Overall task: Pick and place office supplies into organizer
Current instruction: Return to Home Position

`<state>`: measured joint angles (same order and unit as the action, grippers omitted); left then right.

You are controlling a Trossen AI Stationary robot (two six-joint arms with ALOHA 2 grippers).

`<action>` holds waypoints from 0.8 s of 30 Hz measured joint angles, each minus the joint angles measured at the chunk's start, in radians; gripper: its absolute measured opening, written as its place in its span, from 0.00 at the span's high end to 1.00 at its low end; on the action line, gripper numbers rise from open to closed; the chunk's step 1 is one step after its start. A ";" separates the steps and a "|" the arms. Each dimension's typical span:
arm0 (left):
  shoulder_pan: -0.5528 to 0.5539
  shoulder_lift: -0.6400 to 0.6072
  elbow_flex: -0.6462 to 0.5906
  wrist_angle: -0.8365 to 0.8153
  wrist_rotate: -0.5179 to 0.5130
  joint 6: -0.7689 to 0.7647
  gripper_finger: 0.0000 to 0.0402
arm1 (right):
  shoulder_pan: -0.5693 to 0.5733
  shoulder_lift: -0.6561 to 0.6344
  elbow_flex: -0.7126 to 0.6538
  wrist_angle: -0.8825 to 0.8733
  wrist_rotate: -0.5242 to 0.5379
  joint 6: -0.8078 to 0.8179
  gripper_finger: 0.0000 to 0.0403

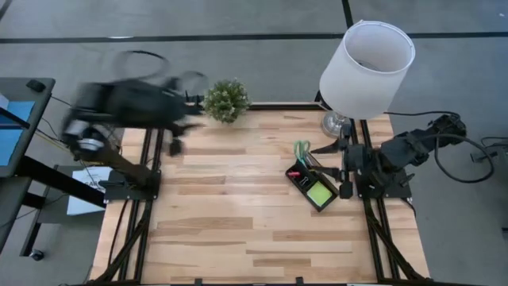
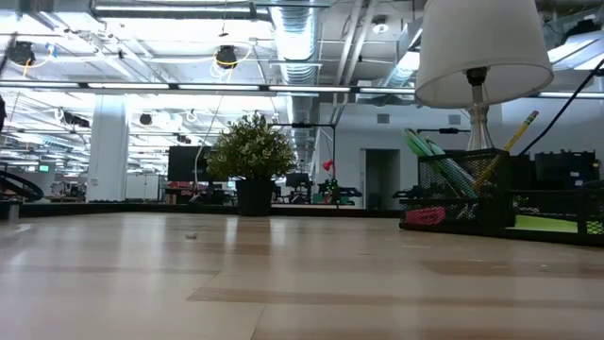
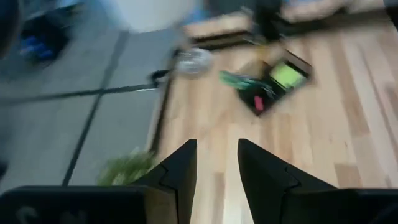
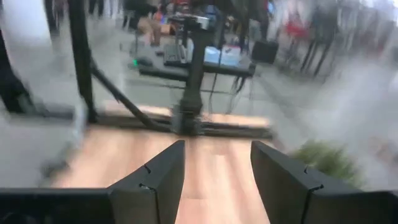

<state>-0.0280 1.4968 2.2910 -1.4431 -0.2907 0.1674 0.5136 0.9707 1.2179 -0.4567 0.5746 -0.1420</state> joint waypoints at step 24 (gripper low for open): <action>-0.070 -1.310 -1.423 0.801 0.014 -0.396 0.73 | -0.118 -0.531 -0.802 0.894 -0.288 0.199 0.56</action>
<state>-0.0978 0.1867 0.8680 -0.6417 -0.2770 -0.2291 0.3955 0.4395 0.4156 0.4373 0.2868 0.0572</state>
